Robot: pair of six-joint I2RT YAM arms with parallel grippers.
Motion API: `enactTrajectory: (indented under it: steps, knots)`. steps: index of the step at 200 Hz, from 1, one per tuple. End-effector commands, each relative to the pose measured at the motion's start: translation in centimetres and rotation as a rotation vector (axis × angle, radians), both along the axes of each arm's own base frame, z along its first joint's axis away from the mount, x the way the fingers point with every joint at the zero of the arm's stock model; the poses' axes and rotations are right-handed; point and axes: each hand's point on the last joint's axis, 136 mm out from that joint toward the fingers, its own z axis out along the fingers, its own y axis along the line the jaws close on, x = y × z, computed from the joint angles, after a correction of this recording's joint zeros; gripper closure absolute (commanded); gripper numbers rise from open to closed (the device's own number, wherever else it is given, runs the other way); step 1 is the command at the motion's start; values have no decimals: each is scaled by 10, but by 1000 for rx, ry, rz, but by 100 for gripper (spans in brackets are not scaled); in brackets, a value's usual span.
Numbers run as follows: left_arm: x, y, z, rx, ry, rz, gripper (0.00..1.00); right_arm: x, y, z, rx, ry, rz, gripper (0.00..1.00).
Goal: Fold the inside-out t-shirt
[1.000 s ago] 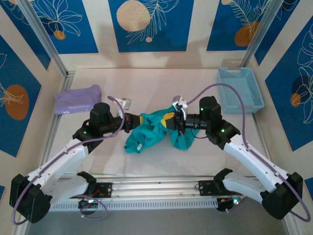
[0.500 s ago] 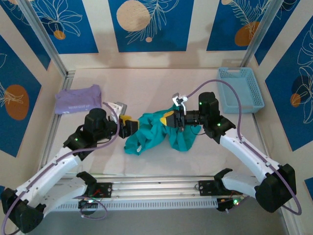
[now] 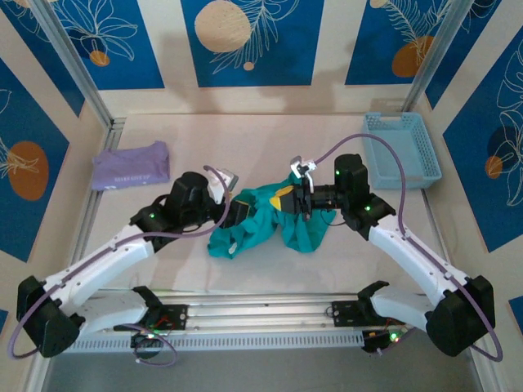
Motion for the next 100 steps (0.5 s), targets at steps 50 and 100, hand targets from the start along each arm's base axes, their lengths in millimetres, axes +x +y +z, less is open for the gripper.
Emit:
enactTrajectory:
  steps: [50,100]
  knots:
    - [-43,-49,63,-469,150,-345,100,14,-28,-30,-45,29,-160,100]
    - [-61,-41,99,-689,195,-446,100,20,-32,-45,-75,51,-211,82]
